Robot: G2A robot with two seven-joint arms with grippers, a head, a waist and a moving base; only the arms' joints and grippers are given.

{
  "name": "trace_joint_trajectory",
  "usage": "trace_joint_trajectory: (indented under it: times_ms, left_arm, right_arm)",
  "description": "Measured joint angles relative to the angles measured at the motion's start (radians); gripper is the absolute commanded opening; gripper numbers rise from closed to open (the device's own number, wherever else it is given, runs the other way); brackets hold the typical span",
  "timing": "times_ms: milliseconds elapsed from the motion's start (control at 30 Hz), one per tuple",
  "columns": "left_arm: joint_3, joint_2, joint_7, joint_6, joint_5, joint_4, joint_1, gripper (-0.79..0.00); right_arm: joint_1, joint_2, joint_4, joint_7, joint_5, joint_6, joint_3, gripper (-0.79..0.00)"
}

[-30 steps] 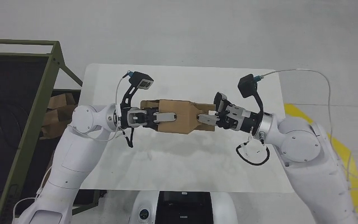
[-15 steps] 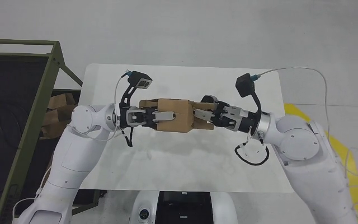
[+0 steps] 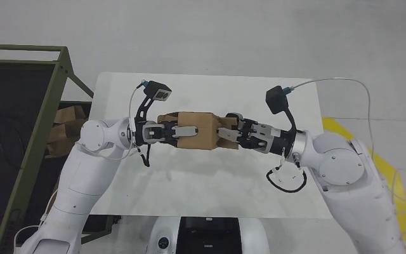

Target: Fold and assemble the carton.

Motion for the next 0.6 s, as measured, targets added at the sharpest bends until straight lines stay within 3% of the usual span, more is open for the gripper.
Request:
trace_joint_trajectory:
  times_ms: [600]
  left_arm:
    - [0.005,0.000,-0.009,0.002,-0.001,-0.004,0.004,-0.785]
  right_arm:
    - [0.002,0.002,0.020,0.043,0.119,-0.047,-0.016,-0.499]
